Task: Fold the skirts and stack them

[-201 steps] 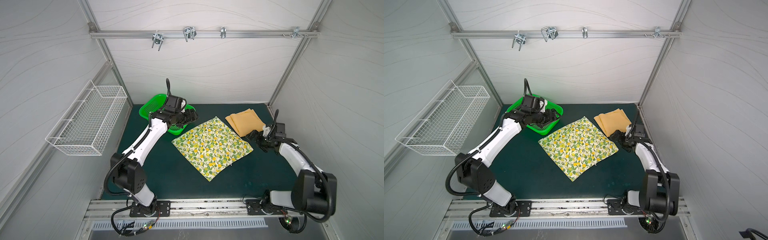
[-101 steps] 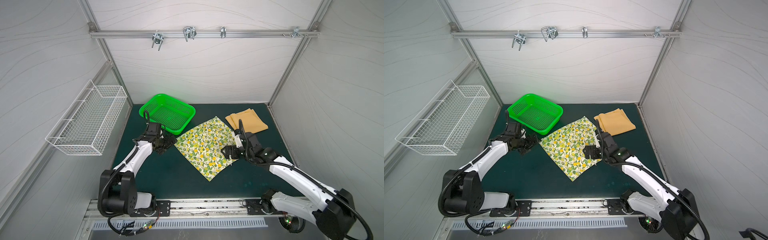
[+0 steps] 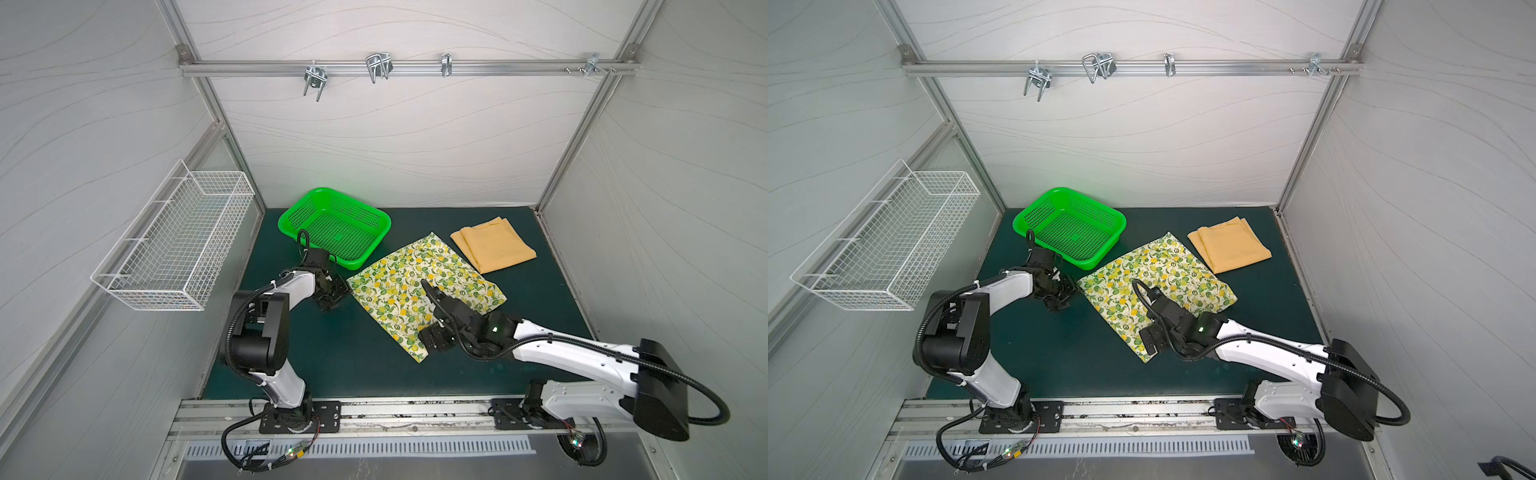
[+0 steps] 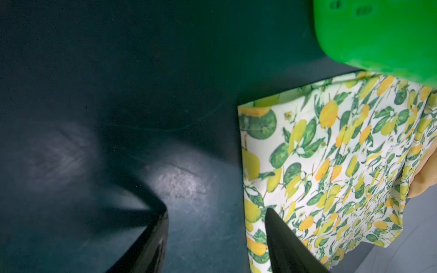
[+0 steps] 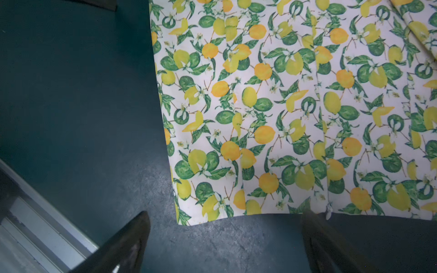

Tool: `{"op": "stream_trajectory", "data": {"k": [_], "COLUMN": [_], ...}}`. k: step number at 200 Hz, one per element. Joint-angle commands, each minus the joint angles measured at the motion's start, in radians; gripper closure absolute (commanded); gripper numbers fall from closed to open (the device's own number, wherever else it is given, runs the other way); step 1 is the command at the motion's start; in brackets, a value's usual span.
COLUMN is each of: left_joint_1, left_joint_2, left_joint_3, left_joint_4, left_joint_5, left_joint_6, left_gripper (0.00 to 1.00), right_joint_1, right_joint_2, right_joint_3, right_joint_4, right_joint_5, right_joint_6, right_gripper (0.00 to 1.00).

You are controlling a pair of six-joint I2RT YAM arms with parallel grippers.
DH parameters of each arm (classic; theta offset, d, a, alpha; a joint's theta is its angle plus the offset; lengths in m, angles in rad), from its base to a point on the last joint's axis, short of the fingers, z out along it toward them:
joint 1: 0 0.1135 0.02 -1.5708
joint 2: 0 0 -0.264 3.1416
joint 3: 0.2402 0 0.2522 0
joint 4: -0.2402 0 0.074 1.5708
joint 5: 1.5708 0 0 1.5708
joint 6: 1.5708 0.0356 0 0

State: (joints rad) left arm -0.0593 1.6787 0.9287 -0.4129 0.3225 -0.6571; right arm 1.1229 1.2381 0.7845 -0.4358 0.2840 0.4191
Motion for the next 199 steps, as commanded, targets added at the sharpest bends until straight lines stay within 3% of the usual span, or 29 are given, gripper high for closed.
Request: {"op": "stream_trajectory", "data": {"k": [1, 29, 58, 120, 127, 174, 179, 185, 199], "left_joint_1": [0.005, 0.006, 0.002, -0.039, -0.047, -0.067, -0.069, -0.069, -0.068], "left_joint_2": [0.048, 0.096, 0.145, 0.223, 0.227, 0.247, 0.246, 0.240, 0.224], "left_joint_3": [0.064, 0.090, 0.117, 0.182, 0.185, 0.205, 0.202, 0.198, 0.184], "left_joint_4": [0.029, 0.029, 0.031, 0.011, 0.011, 0.009, 0.009, 0.007, 0.013], "left_joint_5": [-0.035, -0.060, -0.072, -0.125, -0.131, -0.140, -0.142, -0.150, -0.160], "left_joint_6": [-0.001, -0.002, -0.003, -0.005, -0.007, -0.013, -0.014, -0.016, -0.014], "left_gripper": [0.39, 0.40, 0.48, 0.61, 0.67, 0.74, 0.86, 0.94, 0.97], "right_joint_1": [0.051, 0.120, 0.167, 0.215, 0.218, 0.238, 0.239, 0.241, 0.242], "right_joint_2": [0.044, 0.108, 0.157, 0.187, 0.188, 0.212, 0.218, 0.224, 0.236], "right_joint_3": [0.049, 0.082, 0.099, 0.109, 0.107, 0.092, 0.089, 0.086, 0.077], "right_joint_4": [0.004, -0.002, -0.001, -0.010, -0.011, 0.001, 0.002, 0.008, 0.018], "right_joint_5": [0.064, 0.101, 0.125, 0.154, 0.156, 0.149, 0.148, 0.144, 0.135], "right_joint_6": [-0.001, -0.009, 0.007, 0.022, 0.024, 0.022, 0.024, 0.026, 0.030], "right_gripper": [0.01, 0.01, 0.01, 0.01, 0.01, 0.01, 0.01, 0.01, 0.01]}}
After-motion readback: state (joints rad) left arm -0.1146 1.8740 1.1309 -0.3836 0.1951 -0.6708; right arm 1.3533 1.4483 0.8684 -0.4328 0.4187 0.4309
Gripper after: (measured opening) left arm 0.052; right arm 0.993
